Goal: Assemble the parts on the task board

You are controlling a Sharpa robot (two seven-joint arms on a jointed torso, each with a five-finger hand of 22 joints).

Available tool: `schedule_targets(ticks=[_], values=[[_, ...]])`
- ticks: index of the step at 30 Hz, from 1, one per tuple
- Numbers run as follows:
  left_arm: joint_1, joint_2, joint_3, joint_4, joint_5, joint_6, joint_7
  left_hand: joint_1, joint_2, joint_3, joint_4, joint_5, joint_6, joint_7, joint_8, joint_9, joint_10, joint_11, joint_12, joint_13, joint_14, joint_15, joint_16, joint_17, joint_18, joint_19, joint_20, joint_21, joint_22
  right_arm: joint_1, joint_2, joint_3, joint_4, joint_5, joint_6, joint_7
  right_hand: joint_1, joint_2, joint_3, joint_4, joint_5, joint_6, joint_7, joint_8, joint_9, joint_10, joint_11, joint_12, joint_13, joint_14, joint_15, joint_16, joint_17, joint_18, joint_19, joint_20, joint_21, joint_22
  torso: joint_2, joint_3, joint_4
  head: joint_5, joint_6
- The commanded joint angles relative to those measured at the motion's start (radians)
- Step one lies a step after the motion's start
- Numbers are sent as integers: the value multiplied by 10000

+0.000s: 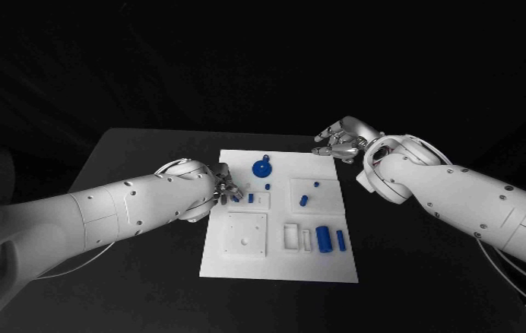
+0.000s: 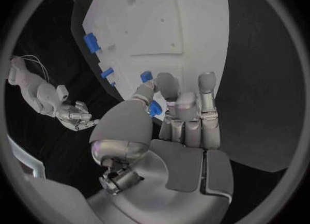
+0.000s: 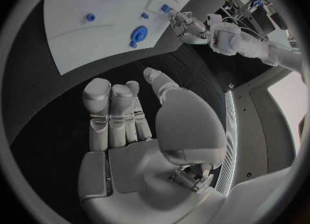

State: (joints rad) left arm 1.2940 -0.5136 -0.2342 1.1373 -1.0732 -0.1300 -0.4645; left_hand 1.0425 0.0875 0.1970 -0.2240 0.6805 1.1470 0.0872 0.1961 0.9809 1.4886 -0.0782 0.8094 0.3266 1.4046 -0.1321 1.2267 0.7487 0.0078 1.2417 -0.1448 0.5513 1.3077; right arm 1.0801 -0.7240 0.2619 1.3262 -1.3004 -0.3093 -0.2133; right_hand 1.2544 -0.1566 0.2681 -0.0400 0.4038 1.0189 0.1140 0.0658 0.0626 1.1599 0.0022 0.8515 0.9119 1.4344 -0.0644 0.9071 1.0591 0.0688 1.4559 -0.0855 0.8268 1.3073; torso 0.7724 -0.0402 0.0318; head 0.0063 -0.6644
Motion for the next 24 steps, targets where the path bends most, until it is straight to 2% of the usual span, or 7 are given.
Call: schedule_targets(ticks=[1, 12, 17, 18, 20, 22, 24], values=[[-59, 1, -32, 33, -99, 423, -107, 151, 62, 50, -13, 42, 1945, -1500, 58, 4, 240, -270, 72, -20, 70, -12, 43, 17, 173, -2, 79, 48, 191, -1, -9, 4, 13, -15, 105, 78, -111, -21, 80, 0, 51, 69, -18, -38, 1, -2, -41, -5, -6, 36, -56, -61, -10, 89, 70, -22, -39, 1030, 3, -8, 6, -3, -12], [-60, -21, -33, 31, -99, 452, -167, 135, 80, 92, -21, 53, 1946, -1500, 52, 38, 240, -271, 88, -43, 74, -10, 47, 37, 187, -11, 92, 63, 191, -1, -6, 4, 9, -16, 103, 82, -114, -23, 77, -4, 74, 68, -20, -38, 1, 1, -42, -5, -8, 34, -55, -72, -17, 89, 71, -23, -58, 1029, 1, -1, -2, 21, -2], [-61, 19, -33, 27, -15, 431, -146, 57, 107, 82, 43, -120, 1930, -1502, 47, 111, 240, -268, 101, -90, 64, -9, 10, 3, 203, -21, 103, 71, 183, -1, 3, 4, 5, -16, 105, 86, -114, -23, 77, -4, 74, 68, -20, -38, 1, 1, -42, -5, -8, 34, -55, -72, -17, 89, 71, -23, -58, 1029, 10, 13, -11, 31, 2], [-61, 25, -33, 27, 3, 431, -139, 30, 112, 20, 106, -397, 1945, -1513, 68, 143, 243, -268, 121, -93, 65, -9, 11, 11, 198, -23, 106, 65, 180, -1, 3, 4, 4, -16, 107, 87, -114, -23, 77, -4, 74, 68, -20, -38, 1, 1, -42, -5, -8, 34, -55, -72, -17, 89, 71, -23, -58, 1029, 9, 14, -11, 32, 1], [-61, 37, -33, 26, 43, 435, -125, 22, 94, -93, 206, -631, 1955, -1526, 91, 188, 241, -266, 137, -103, 65, -8, 10, 16, 191, -20, 109, 52, 175, -1, 3, 4, 4, -16, 107, 87, -114, -23, 77, -4, 74, 68, -20, -38, 1, 1, -42, -5, -8, 34, -55, -72, -17, 89, 71, -23, -58, 1029, 8, 15, -12, 33, 0], [-61, 45, -33, 22, 78, 443, -115, -6, 52, -305, 420, -1056, 1961, -1547, 110, 233, 240, -270, 151, -114, 64, -10, 12, 23, 180, -16, 114, 35, 173, -1, 1, 4, 5, -16, 107, 86, -114, -23, 77, -4, 74, 68, -20, -38, 1, 1, -42, -5, -8, 34, -55, -72, -17, 89, 71, -23, -58, 1029, 9, 16, -8, 31, 2], [-61, 48, -33, 12, 108, 460, -110, 44, -38, -538, 666, -1256, 1956, -1562, 106, 260, 241, -271, 153, -133, 53, -9, -4, 10, 171, -8, 116, 5, 169, -1, -2, 4, 6, -16, 107, 85, -114, -23, 77, -4, 74, 68, -20, -38, 1, 1, -42, -5, -8, 34, -55, -72, -17, 89, 71, -23, -58, 1029, 8, 19, -7, 27, 5]])
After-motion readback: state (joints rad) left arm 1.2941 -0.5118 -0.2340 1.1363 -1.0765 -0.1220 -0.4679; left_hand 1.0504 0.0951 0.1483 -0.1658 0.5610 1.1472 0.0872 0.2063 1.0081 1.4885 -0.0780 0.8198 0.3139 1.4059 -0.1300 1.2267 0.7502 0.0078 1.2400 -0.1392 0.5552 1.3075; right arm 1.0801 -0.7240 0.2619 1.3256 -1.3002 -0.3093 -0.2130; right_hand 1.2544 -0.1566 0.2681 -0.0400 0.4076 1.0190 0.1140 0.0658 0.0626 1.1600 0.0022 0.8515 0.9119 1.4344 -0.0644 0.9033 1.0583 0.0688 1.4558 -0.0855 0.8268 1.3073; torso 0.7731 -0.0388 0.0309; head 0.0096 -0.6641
